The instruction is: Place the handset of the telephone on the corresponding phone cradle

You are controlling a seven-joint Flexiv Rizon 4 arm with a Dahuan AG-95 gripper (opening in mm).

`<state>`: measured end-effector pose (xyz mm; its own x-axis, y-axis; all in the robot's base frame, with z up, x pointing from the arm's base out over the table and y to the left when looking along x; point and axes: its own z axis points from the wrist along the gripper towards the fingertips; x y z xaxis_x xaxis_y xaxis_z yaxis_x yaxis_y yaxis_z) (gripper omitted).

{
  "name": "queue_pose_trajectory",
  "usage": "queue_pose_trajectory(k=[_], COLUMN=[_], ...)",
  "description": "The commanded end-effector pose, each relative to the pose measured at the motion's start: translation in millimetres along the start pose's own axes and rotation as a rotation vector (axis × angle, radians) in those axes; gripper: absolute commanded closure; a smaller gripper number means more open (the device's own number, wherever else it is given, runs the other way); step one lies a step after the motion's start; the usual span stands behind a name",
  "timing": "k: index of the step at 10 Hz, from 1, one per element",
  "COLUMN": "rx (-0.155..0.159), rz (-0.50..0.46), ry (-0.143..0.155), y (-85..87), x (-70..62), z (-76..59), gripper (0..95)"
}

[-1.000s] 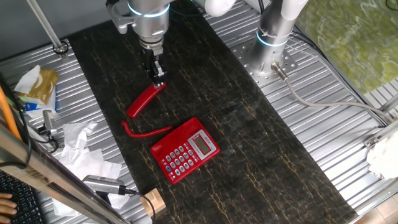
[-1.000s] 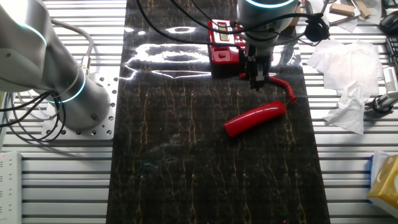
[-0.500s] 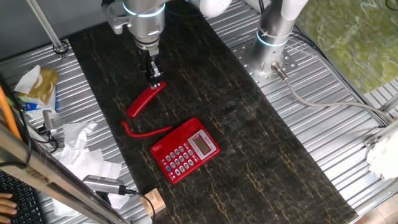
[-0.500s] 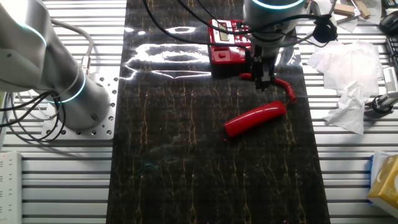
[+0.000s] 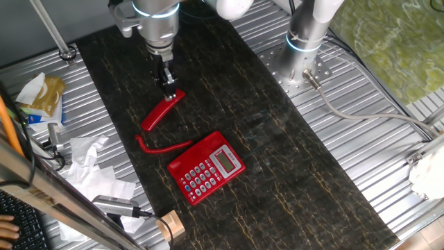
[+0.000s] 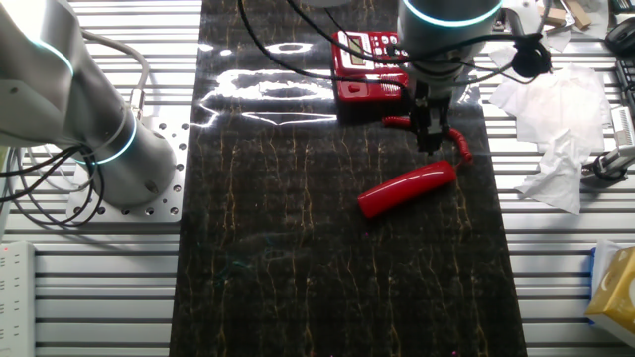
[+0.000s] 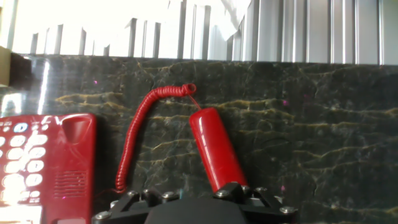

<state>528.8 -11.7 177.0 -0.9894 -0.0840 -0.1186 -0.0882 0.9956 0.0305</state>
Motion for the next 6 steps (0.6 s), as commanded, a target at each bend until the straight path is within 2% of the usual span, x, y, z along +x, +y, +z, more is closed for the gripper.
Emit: queue_pose_trajectory(k=[1,6], rx=[-0.002,0.0], rz=[-0.002,-0.009], ry=[0.001,0.0], y=[-3.7,-13.7], x=[-5.8,-20.6], z=[2.8,10.2], gripper=[38.0,38.0])
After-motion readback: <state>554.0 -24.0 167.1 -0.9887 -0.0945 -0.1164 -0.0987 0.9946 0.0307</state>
